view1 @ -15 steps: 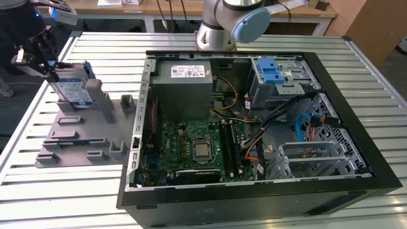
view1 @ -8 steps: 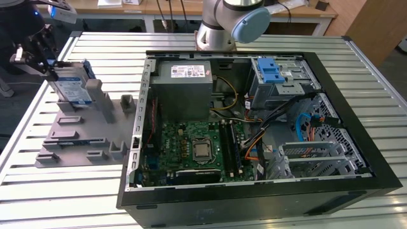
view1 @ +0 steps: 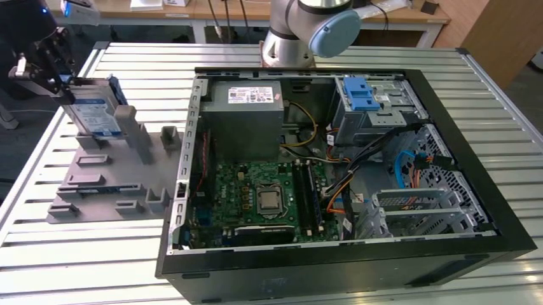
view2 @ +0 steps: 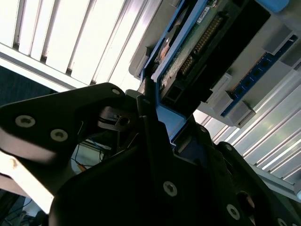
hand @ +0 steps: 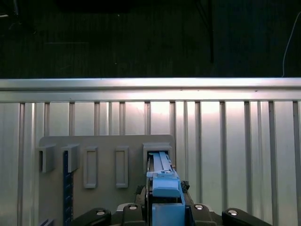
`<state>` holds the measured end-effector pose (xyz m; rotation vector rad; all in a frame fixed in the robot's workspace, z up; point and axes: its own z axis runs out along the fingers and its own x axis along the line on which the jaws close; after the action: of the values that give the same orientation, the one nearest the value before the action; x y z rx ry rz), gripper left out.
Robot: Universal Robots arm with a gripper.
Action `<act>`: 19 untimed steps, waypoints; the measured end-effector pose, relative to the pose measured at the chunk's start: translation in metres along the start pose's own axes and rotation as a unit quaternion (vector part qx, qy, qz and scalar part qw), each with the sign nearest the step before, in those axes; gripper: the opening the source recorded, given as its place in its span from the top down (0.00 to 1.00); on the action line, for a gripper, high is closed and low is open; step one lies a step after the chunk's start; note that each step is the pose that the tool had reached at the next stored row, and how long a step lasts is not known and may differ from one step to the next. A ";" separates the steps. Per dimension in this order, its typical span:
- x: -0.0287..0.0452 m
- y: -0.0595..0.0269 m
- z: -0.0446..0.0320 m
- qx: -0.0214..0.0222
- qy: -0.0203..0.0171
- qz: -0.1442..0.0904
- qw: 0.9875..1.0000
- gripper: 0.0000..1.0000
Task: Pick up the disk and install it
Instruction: 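Pick up the disk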
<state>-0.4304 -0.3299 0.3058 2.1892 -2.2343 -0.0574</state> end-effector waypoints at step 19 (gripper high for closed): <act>-0.0004 0.0008 -0.0220 0.000 0.000 0.000 1.000 0.64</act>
<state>-0.4305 -0.3299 0.3278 2.1891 -2.2344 -0.0574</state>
